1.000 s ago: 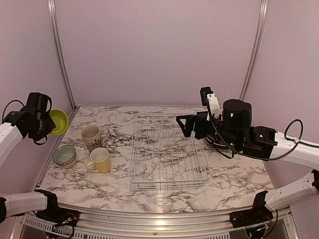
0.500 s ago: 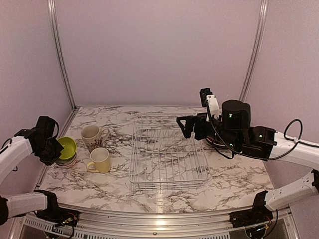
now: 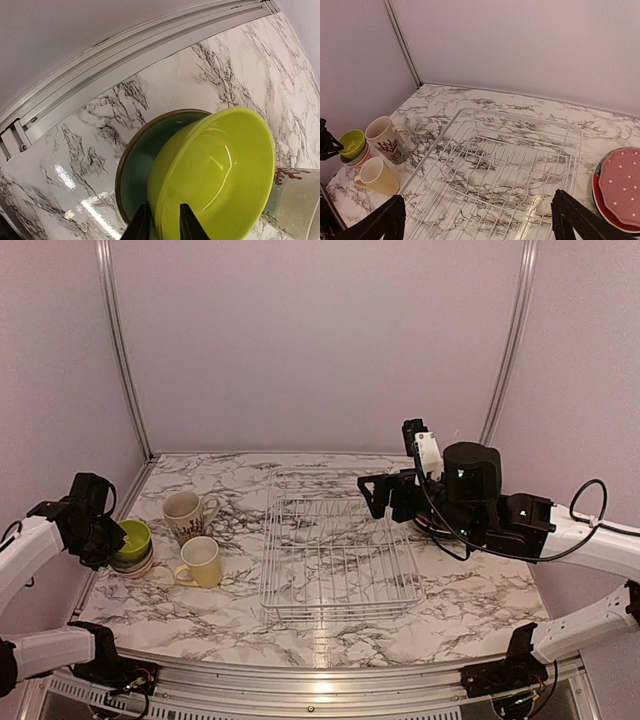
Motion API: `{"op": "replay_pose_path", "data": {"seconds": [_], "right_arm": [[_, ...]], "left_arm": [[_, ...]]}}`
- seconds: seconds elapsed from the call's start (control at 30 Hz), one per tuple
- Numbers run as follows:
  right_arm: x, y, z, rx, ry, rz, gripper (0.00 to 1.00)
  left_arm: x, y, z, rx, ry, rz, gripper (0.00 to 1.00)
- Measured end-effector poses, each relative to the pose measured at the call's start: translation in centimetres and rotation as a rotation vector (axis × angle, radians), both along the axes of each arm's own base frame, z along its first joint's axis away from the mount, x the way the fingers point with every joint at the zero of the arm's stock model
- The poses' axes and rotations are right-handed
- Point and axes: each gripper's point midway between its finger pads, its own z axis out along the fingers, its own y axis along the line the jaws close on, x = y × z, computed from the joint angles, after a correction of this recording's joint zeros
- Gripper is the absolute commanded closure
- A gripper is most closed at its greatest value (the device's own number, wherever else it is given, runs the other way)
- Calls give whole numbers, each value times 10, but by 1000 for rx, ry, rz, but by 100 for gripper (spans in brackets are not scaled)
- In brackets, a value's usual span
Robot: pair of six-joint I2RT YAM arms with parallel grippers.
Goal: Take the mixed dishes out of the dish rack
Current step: Place the bowl in the bowl, then reset both arms
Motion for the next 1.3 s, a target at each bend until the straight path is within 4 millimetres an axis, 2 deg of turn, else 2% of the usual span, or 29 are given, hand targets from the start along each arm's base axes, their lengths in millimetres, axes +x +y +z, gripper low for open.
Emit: {"op": "replay_pose_path", "data": {"seconds": [0.13, 0.2, 0.3, 0.4, 0.5, 0.57, 0.67, 0.73, 0.83, 0.93, 1.0, 1.07, 1.3], "right_arm": [[2, -3, -1, -8, -1, -17, 2], [3, -5, -3, -21, 1, -27, 1], [9, -13, -7, -46, 7, -57, 2], [24, -32, -10, -72, 22, -123, 1], [45, -67, -14, -100, 43, -230, 2], [55, -93, -16, -117, 59, -304, 1], [65, -133, -15, -126, 78, -402, 2], [67, -157, -11, -124, 79, -458, 1], [60, -184, 4, -114, 52, -509, 2], [43, -193, 27, -86, -5, -499, 2], [29, -199, 46, -53, -58, -490, 2], [12, -207, 68, -10, -122, -481, 2], [-41, -228, 132, 107, -324, -434, 1]], "left_arm": [[-1, 2, 8, 8, -33, 6, 49], [-1, 2, 11, 10, -46, 1, 37], [1, 1, 15, 9, -64, -1, 25], [6, -2, 25, 0, -86, -26, 14], [17, -10, 43, -13, -142, -92, 6], [27, -20, 62, -30, -217, -164, 1], [43, -41, 96, -57, -369, -299, 1], [50, -61, 127, -69, -495, -416, 1], [52, -93, 185, -36, -686, -594, 1], [44, -113, 241, 28, -858, -715, 1], [35, -116, 268, 75, -948, -750, 1], [26, -116, 289, 115, -1025, -771, 1], [-17, -110, 344, 222, -1261, -788, 1]]}}
